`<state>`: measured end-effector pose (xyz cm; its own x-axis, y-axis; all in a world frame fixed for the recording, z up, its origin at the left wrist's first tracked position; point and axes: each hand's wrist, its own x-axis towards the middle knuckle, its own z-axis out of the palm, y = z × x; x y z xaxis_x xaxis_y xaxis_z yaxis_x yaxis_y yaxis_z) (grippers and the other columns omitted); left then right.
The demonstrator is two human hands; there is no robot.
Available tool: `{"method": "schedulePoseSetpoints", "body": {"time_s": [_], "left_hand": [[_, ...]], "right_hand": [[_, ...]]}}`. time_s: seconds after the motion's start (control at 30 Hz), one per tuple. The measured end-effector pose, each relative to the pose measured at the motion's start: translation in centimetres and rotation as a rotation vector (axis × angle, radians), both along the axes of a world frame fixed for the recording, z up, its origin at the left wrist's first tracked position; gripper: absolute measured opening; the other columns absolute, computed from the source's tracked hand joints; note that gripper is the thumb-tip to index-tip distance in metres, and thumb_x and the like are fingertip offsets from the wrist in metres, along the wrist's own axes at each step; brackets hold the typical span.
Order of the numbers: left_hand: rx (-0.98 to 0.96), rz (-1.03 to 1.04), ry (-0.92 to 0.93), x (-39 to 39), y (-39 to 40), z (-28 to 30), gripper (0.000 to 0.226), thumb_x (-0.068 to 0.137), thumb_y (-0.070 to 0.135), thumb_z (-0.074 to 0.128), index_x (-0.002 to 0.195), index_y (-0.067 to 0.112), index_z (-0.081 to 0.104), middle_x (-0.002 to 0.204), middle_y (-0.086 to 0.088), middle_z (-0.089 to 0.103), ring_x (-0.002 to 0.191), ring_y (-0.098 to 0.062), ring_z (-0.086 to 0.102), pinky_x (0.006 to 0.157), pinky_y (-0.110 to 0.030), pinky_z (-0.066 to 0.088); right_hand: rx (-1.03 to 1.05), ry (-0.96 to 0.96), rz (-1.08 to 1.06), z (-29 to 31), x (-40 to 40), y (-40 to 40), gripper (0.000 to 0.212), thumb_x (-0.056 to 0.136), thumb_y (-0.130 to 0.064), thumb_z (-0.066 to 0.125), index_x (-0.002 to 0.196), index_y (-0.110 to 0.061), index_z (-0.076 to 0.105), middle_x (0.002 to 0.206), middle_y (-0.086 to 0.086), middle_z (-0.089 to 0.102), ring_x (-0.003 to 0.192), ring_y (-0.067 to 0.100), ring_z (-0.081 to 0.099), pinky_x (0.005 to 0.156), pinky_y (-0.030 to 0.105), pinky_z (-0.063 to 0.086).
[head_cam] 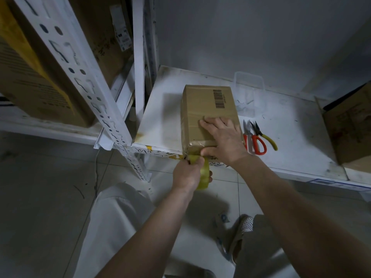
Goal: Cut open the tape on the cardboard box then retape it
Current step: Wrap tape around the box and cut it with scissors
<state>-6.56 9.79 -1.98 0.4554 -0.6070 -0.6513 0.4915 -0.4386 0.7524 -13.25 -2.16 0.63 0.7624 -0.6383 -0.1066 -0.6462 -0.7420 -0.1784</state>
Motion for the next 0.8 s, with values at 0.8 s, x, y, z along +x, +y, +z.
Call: {"method": "schedulePoseSetpoints", "body": {"time_s": [0.8], "left_hand": [[0.04, 0.045, -0.127, 0.6, -1.6, -0.9, 0.04, 0.079, 0.001, 0.058, 0.117, 0.005, 0.047, 0.097, -0.021, 0.068, 0.069, -0.036, 0.071, 0.054, -0.035, 0.055]], "right_hand": [[-0.154, -0.05, -0.077, -1.5, 1.4, -0.6, 0.089, 0.073, -0.063, 0.063, 0.146, -0.032, 0.024, 0.151, -0.014, 0.026, 0.13, 0.02, 0.027, 0.104, 0.038, 0.02]]}}
